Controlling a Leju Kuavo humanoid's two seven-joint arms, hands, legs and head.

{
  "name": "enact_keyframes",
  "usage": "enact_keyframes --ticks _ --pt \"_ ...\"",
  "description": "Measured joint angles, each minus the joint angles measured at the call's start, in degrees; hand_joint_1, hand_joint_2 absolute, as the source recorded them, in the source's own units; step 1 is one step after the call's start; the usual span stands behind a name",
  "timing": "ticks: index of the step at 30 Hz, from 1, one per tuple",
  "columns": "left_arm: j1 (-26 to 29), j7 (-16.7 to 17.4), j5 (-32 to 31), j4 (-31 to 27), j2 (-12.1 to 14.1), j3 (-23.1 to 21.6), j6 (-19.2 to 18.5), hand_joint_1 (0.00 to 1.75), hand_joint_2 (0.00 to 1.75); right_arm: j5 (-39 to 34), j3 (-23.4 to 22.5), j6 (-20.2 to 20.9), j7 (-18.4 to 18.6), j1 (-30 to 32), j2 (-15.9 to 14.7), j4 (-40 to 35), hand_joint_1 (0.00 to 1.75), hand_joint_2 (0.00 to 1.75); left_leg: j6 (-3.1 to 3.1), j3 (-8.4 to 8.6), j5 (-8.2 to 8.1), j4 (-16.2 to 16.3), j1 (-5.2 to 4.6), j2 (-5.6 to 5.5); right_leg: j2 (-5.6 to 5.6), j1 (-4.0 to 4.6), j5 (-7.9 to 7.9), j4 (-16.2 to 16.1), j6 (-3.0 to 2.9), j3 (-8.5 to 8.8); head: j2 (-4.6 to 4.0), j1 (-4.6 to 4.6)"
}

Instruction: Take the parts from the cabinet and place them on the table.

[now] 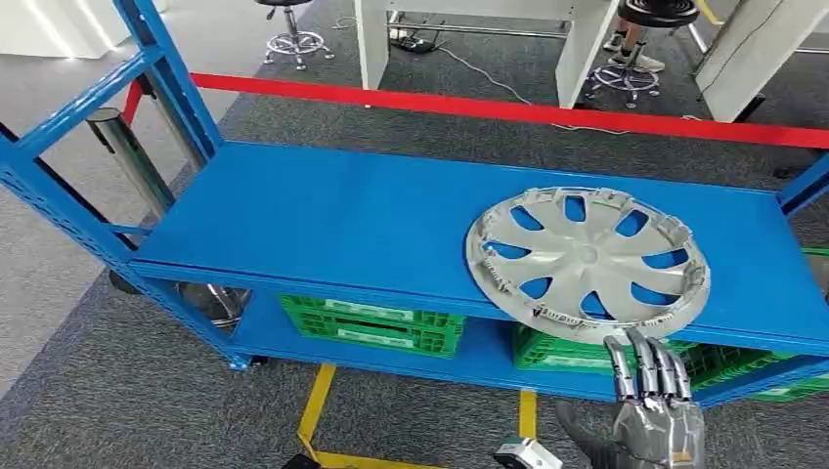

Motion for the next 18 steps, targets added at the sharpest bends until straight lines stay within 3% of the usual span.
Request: enact_keyframes --ticks 18 --pt "0.61 -0.48 0.52 0.85 2.27 -0.02 -2.4 0.0 0.0 -0.96 -5.77 2.47 -3.17 0.96 -0.46 3.02 0.0 1.75 0.0 0.0 0.0 0.0 0.0 0.0 0.0 0.0 0.0 0.0 0.0 -0.02 0.0 0.0"
